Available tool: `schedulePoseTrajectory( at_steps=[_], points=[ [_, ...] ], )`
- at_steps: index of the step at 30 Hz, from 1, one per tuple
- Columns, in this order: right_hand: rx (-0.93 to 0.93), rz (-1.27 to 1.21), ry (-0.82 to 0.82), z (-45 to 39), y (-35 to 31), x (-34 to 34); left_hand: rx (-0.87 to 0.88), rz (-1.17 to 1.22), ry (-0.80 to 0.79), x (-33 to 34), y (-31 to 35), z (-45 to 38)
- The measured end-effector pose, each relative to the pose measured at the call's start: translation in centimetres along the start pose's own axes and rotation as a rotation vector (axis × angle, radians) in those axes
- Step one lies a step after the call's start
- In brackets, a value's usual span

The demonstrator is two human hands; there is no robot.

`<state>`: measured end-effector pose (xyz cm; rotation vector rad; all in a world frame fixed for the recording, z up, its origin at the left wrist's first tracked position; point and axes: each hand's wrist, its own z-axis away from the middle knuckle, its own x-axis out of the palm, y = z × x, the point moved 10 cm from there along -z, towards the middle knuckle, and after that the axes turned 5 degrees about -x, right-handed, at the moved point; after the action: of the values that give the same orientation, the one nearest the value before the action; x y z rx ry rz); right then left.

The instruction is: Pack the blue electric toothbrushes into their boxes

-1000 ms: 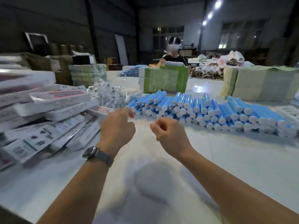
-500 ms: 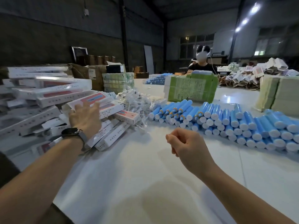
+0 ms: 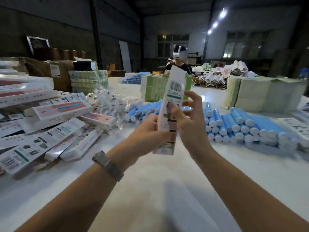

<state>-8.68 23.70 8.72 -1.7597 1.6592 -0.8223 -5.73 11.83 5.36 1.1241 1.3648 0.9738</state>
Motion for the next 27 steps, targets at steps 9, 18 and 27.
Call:
schedulePoseTrajectory(
  at_steps=[9, 18, 27],
  points=[
    [0.056, 0.081, -0.170, -2.0, 1.2, -3.7, 0.079, 0.482, 0.066, 5.8, -1.2, -0.8],
    [0.220, 1.281, -0.108, -5.7, 7.7, -12.5, 0.202, 0.217, 0.195, 2.5, -1.6, -0.6],
    [0.245, 1.487, -0.112, -5.7, 11.6, -14.3, 0.225, 0.120, 0.130, 3.6, -2.0, -1.1]
  ],
)
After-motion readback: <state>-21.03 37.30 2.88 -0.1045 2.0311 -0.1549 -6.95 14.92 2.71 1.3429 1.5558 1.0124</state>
